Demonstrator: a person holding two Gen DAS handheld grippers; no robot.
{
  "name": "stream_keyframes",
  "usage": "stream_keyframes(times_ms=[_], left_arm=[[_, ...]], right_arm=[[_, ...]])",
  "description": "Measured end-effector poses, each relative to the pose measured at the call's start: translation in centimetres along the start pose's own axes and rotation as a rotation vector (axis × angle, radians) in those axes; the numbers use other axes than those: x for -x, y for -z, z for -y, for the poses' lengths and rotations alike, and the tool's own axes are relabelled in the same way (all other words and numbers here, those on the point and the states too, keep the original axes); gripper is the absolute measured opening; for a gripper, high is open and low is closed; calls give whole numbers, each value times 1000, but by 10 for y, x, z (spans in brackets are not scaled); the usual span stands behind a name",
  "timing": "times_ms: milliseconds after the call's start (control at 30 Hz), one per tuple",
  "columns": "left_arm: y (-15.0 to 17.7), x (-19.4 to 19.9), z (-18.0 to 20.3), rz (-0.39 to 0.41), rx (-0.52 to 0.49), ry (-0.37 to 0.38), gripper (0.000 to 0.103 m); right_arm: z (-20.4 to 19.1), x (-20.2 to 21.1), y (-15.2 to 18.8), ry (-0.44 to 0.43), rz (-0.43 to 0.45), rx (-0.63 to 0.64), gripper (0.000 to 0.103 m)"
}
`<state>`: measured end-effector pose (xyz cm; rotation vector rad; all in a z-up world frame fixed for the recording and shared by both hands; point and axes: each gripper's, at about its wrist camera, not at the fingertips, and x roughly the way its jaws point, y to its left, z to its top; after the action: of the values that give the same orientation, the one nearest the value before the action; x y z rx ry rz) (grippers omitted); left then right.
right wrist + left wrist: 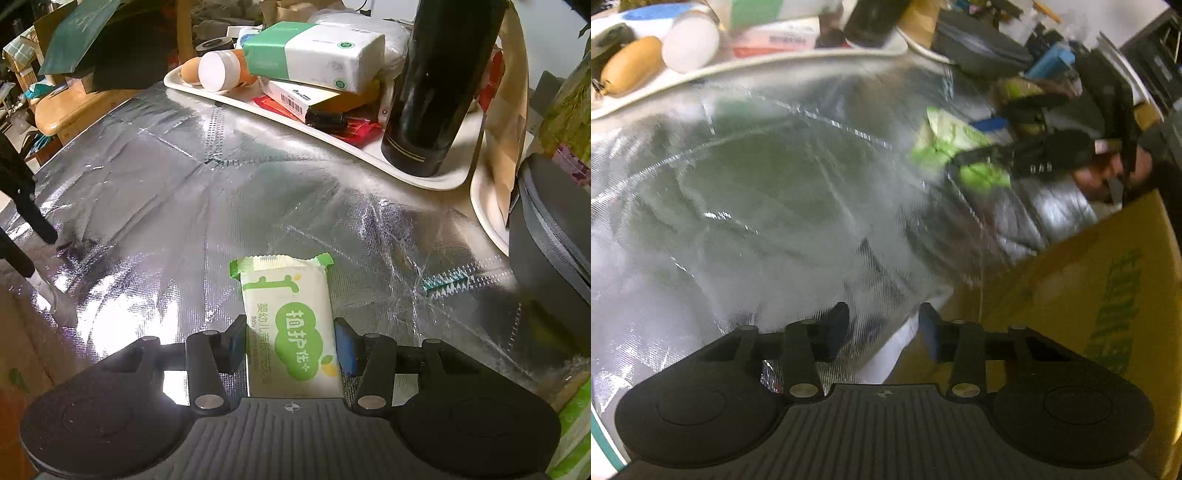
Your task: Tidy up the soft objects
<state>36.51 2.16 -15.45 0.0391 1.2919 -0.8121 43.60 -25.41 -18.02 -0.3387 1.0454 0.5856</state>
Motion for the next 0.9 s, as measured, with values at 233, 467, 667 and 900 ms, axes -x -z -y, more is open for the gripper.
stream_keyframes(times_ms=[233, 467, 667, 900], left_arm=[[4, -2, -7, -29, -42, 53, 30], [8, 0, 3, -17, -161, -30, 8], [10, 5, 11, 51, -234, -253, 4], [6, 16, -9, 55, -107, -78, 44]], right_arm=[[1, 0, 0, -3, 3, -2, 52], [1, 0, 0, -2, 3, -2, 52], [1, 0, -1, -2, 3, -3, 52], [2, 0, -1, -3, 3, -4, 52]])
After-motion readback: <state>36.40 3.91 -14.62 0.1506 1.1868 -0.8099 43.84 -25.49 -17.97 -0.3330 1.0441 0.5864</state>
